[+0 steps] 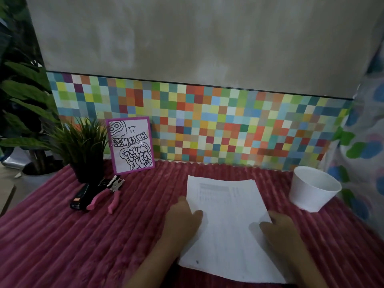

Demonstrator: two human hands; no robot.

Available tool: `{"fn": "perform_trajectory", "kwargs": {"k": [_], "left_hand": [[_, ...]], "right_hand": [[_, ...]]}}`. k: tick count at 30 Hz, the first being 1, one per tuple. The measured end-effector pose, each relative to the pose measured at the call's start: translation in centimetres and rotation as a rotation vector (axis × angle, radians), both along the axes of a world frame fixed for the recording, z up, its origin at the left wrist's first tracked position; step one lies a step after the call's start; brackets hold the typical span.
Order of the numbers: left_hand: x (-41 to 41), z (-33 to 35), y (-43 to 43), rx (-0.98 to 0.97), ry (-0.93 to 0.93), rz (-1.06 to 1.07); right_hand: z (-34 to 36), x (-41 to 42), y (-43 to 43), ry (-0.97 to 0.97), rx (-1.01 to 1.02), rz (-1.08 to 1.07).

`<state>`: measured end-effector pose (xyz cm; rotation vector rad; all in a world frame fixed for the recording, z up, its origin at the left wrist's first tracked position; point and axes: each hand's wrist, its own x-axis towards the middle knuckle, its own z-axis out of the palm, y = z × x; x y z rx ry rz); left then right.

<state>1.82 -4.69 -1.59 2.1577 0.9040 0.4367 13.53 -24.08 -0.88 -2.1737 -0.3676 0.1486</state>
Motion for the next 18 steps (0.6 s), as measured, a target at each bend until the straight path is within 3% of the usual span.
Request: {"fn": "perform_trajectory", "kwargs": {"k": [3, 6, 14, 16, 18], "left_hand": [[0.3, 0.4, 0.6, 0.208, 0.12, 0.007], [0.9, 0.5, 0.5, 0.293, 0.163, -0.02], [2.4, 2.1, 1.7, 0.273, 0.301, -0.053], [3.5, 2.6, 2.4, 0.237, 0.268, -0.03], [4.2, 2.4, 2.9, 0.224, 0.215, -0.012]], "right_hand": [[0.9, 0.9, 0.0, -0.011, -0.114, -0.041], [1.2, 0.9, 0.3, -0.017, -0.172, -0.018], [1.0, -0.3, 0.4, -0.035, -0.189, -0.019], [1.2, -0.4, 0.8, -0.026, -0.268, -0.005], [1.1, -0.3, 1.5, -0.011, -0.497, -0.042]]}}
